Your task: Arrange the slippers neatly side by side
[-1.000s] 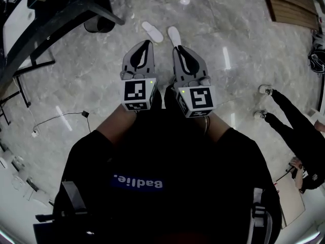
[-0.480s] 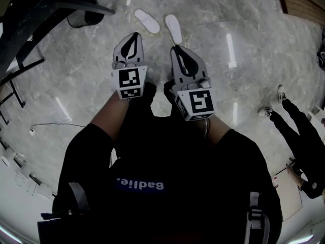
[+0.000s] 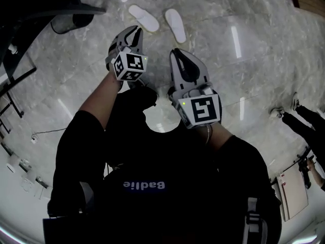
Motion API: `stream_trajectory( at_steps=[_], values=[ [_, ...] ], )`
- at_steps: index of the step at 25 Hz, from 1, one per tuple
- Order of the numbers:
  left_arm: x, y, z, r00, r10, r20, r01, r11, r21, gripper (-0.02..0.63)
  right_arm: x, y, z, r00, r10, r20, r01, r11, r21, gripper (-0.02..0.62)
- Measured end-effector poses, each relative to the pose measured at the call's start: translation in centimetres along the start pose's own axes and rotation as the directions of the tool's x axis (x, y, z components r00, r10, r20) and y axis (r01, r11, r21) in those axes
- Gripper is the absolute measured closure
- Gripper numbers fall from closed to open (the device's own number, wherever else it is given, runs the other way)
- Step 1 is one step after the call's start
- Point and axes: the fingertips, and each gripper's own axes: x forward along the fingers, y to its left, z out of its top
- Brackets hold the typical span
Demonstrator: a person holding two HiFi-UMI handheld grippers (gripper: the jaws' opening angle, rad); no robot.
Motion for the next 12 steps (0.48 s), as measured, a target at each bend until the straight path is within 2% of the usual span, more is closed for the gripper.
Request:
stream_trajectory(
  at_steps=[3,5,7,10,12],
  values=[
    [4.4,-1.8,-3.4,0.997,-0.061,-0.045,0.068,0.984,0.164,0.575,1.4,-0.7,-2.9,0.999,0.01,0.036,-0.011,1.0,0.02,0.571],
    [7.3,-2.9,-5.6,0.993,-0.091,-0.079,0.109,0.954,0.279,0.575,2.3,-1.5,-5.0,0.999,0.007,0.04,-0.008,0.999,0.035,0.571],
    [10.2,-3.9,-8.1,0.985,-0.116,-0.127,0.156,0.912,0.379,0.575,3.1,-2.2,-7.1,0.999,0.007,0.042,-0.009,0.999,0.05,0.571],
    [14.5,-4.3,-12.6,0.965,-0.137,-0.224,0.231,0.849,0.476,0.546,4.2,-2.9,-9.7,0.999,0.009,0.054,-0.012,0.998,0.06,0.571],
    [17.3,-4.3,-15.2,0.951,-0.137,-0.278,0.273,0.794,0.542,0.537,4.9,-3.2,-11.2,0.998,0.016,0.067,-0.02,0.998,0.065,0.571]
  ],
)
